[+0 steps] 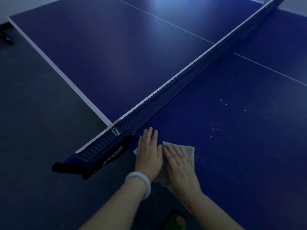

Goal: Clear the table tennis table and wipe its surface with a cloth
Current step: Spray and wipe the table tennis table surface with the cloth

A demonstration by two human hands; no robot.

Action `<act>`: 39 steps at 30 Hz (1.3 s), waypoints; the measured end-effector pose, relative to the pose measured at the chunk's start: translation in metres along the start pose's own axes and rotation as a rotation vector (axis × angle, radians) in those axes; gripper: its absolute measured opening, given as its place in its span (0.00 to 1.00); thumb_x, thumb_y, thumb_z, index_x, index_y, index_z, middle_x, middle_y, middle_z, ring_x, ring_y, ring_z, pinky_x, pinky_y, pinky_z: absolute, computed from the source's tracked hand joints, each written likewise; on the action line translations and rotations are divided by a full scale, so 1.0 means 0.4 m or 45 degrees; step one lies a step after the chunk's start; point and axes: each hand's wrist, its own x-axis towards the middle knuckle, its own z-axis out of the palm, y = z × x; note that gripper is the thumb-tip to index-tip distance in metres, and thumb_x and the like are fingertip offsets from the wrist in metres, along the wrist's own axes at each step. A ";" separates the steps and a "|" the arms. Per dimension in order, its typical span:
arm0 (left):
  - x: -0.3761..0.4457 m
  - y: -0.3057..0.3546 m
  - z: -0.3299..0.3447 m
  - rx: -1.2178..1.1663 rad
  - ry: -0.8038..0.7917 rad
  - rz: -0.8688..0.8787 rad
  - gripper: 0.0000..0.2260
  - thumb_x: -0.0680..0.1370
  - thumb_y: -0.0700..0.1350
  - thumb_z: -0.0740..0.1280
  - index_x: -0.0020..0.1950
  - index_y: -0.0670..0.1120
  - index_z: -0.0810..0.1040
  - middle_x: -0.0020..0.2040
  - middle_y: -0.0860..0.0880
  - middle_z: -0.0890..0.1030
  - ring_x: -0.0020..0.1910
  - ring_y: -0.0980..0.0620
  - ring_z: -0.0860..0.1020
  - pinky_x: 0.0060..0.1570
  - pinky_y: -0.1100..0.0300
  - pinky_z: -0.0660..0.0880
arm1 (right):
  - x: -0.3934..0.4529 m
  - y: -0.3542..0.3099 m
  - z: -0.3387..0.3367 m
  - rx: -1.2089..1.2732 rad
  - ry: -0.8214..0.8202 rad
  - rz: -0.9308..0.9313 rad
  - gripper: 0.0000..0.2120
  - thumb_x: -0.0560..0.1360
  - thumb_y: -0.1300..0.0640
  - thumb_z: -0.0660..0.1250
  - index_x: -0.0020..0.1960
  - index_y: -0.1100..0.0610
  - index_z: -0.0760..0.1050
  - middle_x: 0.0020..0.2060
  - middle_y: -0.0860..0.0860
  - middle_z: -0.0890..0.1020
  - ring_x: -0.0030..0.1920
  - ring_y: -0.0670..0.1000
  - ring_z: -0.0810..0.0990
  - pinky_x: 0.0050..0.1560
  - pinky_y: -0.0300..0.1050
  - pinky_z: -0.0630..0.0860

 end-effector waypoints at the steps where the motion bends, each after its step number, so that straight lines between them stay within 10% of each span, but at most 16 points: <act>1: 0.019 -0.010 0.003 0.067 -0.010 0.004 0.25 0.84 0.51 0.50 0.80 0.51 0.47 0.80 0.54 0.41 0.70 0.65 0.29 0.72 0.60 0.33 | 0.000 0.002 0.017 -0.068 -0.047 -0.029 0.29 0.84 0.48 0.50 0.80 0.51 0.42 0.78 0.48 0.41 0.78 0.46 0.38 0.77 0.48 0.34; 6: 0.076 -0.019 0.040 0.276 -0.038 0.018 0.26 0.84 0.53 0.46 0.80 0.46 0.45 0.80 0.48 0.42 0.78 0.53 0.39 0.74 0.57 0.33 | -0.036 0.108 0.000 -0.222 -0.040 -0.074 0.27 0.83 0.48 0.37 0.79 0.57 0.47 0.79 0.53 0.48 0.79 0.51 0.45 0.77 0.52 0.44; 12: 0.075 -0.018 0.073 0.375 0.060 -0.017 0.28 0.83 0.57 0.43 0.80 0.46 0.46 0.80 0.48 0.44 0.79 0.51 0.42 0.75 0.54 0.35 | -0.110 0.257 -0.047 -0.202 0.111 0.691 0.28 0.80 0.50 0.35 0.79 0.57 0.39 0.79 0.53 0.42 0.78 0.51 0.38 0.78 0.53 0.39; 16: 0.073 -0.013 0.078 0.414 0.106 -0.014 0.27 0.82 0.55 0.43 0.80 0.45 0.49 0.80 0.46 0.48 0.79 0.50 0.45 0.77 0.51 0.41 | -0.089 0.161 -0.015 -0.218 -0.001 0.243 0.28 0.81 0.51 0.47 0.80 0.54 0.51 0.79 0.54 0.52 0.79 0.55 0.50 0.74 0.57 0.50; 20: 0.072 -0.010 0.080 0.424 0.112 -0.017 0.26 0.83 0.53 0.43 0.80 0.45 0.50 0.80 0.46 0.49 0.79 0.49 0.46 0.77 0.49 0.44 | 0.014 0.256 -0.058 -0.321 -0.102 -0.016 0.26 0.83 0.46 0.40 0.79 0.47 0.38 0.79 0.48 0.39 0.78 0.48 0.35 0.76 0.52 0.34; 25: 0.072 -0.007 0.078 0.445 0.104 -0.040 0.26 0.82 0.53 0.43 0.79 0.45 0.50 0.80 0.45 0.50 0.79 0.49 0.46 0.77 0.48 0.46 | 0.035 0.339 -0.099 -0.171 0.073 0.731 0.26 0.83 0.48 0.39 0.79 0.51 0.36 0.78 0.51 0.37 0.77 0.50 0.34 0.78 0.54 0.38; 31: 0.072 -0.004 0.073 0.454 0.069 -0.047 0.27 0.82 0.53 0.40 0.80 0.45 0.49 0.80 0.46 0.48 0.79 0.49 0.44 0.77 0.48 0.45 | 0.059 0.199 -0.025 -0.185 0.069 0.166 0.27 0.83 0.49 0.44 0.80 0.57 0.49 0.79 0.52 0.50 0.79 0.51 0.47 0.77 0.54 0.46; 34: 0.072 -0.002 0.071 0.472 0.063 -0.056 0.27 0.81 0.54 0.39 0.80 0.45 0.47 0.80 0.46 0.46 0.79 0.49 0.42 0.77 0.49 0.43 | 0.184 0.268 -0.066 -0.276 0.010 0.023 0.27 0.83 0.47 0.41 0.80 0.53 0.40 0.79 0.49 0.43 0.79 0.49 0.40 0.78 0.51 0.38; 39: 0.072 0.000 0.072 0.471 0.071 -0.048 0.28 0.81 0.54 0.36 0.80 0.45 0.47 0.80 0.46 0.46 0.79 0.49 0.43 0.77 0.49 0.42 | 0.222 0.359 -0.120 -0.099 0.079 0.697 0.27 0.83 0.48 0.40 0.79 0.54 0.38 0.79 0.51 0.41 0.78 0.49 0.38 0.78 0.55 0.40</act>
